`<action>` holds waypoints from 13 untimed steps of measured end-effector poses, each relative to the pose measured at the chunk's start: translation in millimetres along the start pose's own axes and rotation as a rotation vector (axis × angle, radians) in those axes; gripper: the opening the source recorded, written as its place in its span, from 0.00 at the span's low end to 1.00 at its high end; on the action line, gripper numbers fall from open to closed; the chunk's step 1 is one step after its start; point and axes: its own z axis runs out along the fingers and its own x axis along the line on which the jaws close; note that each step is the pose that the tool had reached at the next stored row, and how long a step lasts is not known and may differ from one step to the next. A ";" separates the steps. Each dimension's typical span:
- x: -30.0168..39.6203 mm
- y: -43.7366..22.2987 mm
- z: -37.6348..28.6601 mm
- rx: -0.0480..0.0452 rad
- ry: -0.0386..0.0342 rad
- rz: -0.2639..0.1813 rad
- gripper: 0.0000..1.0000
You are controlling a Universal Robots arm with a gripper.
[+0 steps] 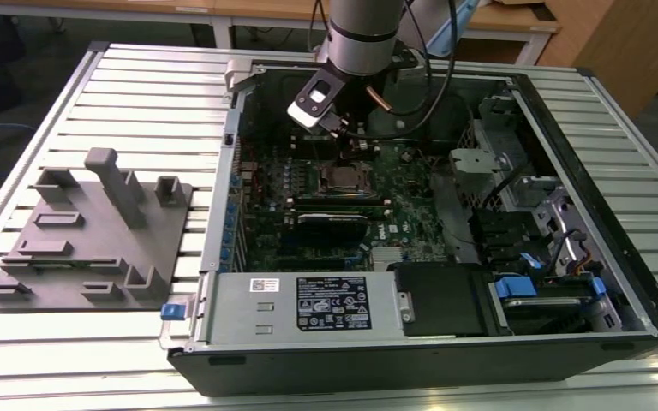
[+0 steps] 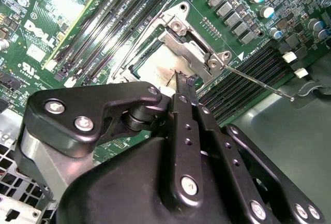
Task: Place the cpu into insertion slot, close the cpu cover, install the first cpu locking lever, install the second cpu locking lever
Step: 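Close the cpu cover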
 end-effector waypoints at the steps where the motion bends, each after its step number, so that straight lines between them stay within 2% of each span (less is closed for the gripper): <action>1: 0.0 0.0 0.0 0.0001 0.0000 0.000 0.10; 13: 0.0 0.0 0.0 0.0002 0.0000 -0.012 0.10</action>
